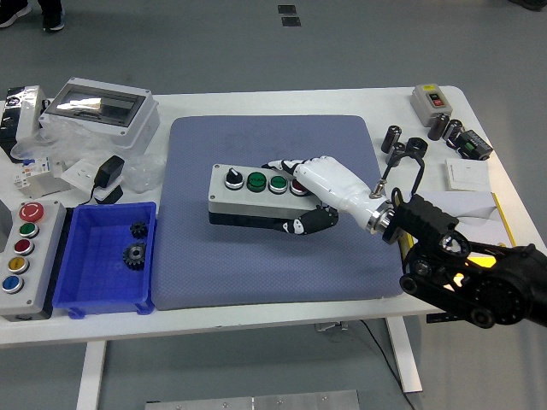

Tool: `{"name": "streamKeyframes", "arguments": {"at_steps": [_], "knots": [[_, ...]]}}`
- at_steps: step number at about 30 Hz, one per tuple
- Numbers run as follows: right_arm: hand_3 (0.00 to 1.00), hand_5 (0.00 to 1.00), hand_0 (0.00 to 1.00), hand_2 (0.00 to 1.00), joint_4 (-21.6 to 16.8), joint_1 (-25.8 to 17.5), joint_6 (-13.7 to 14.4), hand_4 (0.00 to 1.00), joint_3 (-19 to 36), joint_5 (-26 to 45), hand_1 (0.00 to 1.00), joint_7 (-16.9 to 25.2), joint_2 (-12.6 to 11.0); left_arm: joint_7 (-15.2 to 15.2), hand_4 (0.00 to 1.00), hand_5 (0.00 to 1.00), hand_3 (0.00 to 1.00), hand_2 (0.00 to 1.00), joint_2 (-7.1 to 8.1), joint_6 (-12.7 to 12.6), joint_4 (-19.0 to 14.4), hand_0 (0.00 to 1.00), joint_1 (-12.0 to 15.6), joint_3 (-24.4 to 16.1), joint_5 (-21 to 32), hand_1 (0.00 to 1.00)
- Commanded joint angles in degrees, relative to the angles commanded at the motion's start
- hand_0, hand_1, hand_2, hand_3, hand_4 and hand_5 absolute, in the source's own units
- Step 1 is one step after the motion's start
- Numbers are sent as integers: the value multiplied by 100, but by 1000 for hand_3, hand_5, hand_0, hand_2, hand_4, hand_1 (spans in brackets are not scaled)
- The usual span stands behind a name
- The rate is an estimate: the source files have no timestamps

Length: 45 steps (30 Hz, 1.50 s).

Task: Pick up the button,place it on the desk,press the button,press the button

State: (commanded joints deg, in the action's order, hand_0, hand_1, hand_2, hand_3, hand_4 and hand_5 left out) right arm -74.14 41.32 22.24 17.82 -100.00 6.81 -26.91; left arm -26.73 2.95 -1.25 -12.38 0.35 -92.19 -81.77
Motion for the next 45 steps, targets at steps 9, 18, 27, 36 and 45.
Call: {"name": "streamKeyframes", "arguments": {"at_steps": [9,18,27,36,45], "knots": [[241,2,152,347,305,-356,-169,2,77,-601,305,-381,-47,5,727,360,748,658,-17,8,-2,728,-1,-54,-91,661],[433,2,454,490,345,-389,-252,269,13,-657,487,-525,-11,-2,727,364,747,658,-21,11,-7,728,3,-59,-95,660],[862,51,878,828,354,-355,-267,168,-61,-558,830,-557,-22,-4,724,363,744,656,-12,15,-7,726,-5,-57,-89,660],[900,32,924,861,293,-335,-362,202,-118,-231,865,-562,-88,-7,722,362,743,654,-5,16,-10,726,-1,-52,-74,660],[928,35,938,876,226,-284,-512,239,-157,156,879,-554,-170,-7,716,357,738,654,-3,35,-11,725,-2,-49,-70,659]]}}
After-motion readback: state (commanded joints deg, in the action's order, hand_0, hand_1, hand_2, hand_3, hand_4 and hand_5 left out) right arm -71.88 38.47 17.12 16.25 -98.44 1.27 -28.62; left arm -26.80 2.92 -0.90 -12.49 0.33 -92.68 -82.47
